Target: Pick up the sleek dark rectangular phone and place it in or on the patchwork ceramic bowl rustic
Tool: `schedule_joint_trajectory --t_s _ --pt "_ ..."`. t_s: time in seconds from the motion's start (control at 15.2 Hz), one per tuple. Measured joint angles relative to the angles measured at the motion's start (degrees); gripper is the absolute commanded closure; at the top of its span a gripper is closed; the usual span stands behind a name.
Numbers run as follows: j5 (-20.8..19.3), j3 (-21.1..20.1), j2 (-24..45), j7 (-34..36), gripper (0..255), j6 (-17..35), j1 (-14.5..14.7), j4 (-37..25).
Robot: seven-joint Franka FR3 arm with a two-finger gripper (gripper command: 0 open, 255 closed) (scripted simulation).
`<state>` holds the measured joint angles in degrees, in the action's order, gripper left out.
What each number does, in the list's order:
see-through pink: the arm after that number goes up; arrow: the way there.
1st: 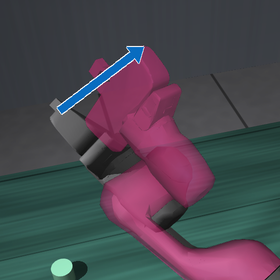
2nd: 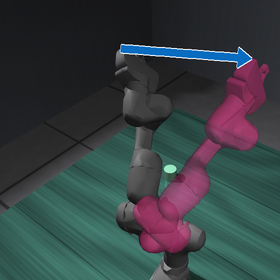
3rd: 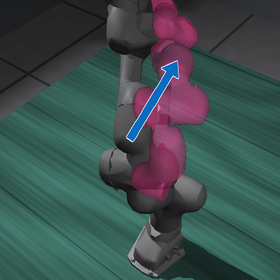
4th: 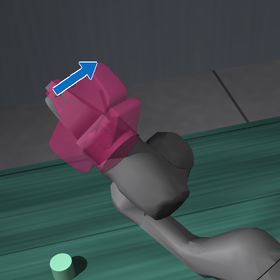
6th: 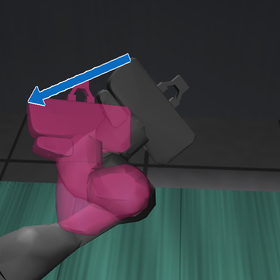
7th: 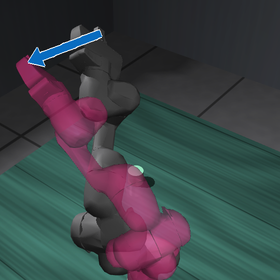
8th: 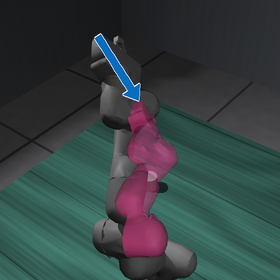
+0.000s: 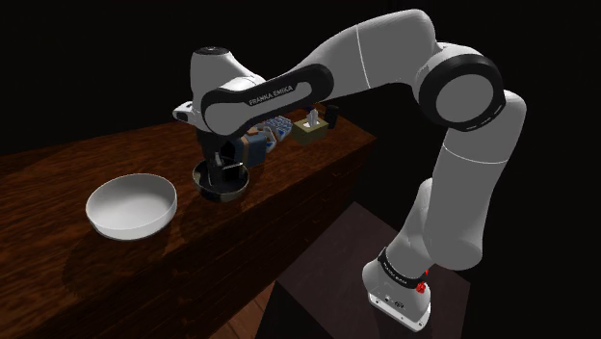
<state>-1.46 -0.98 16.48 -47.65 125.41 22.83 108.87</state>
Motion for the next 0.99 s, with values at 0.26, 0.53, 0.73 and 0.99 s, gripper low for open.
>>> schedule_joint_trajectory --t_s 0.26,0.53,0.73,0.99 --pt "0.0 0.0 0.9 0.0 255 1.5 0.0 0.5" --pt "0.0 0.0 1.0 0.0 255 1.7 0.0 0.6" --pt "0.0 0.0 1.0 0.0 0 1.7 0.0 0.7" --pt "0.0 0.0 1.0 0.0 0 1.7 0.0 0.7"
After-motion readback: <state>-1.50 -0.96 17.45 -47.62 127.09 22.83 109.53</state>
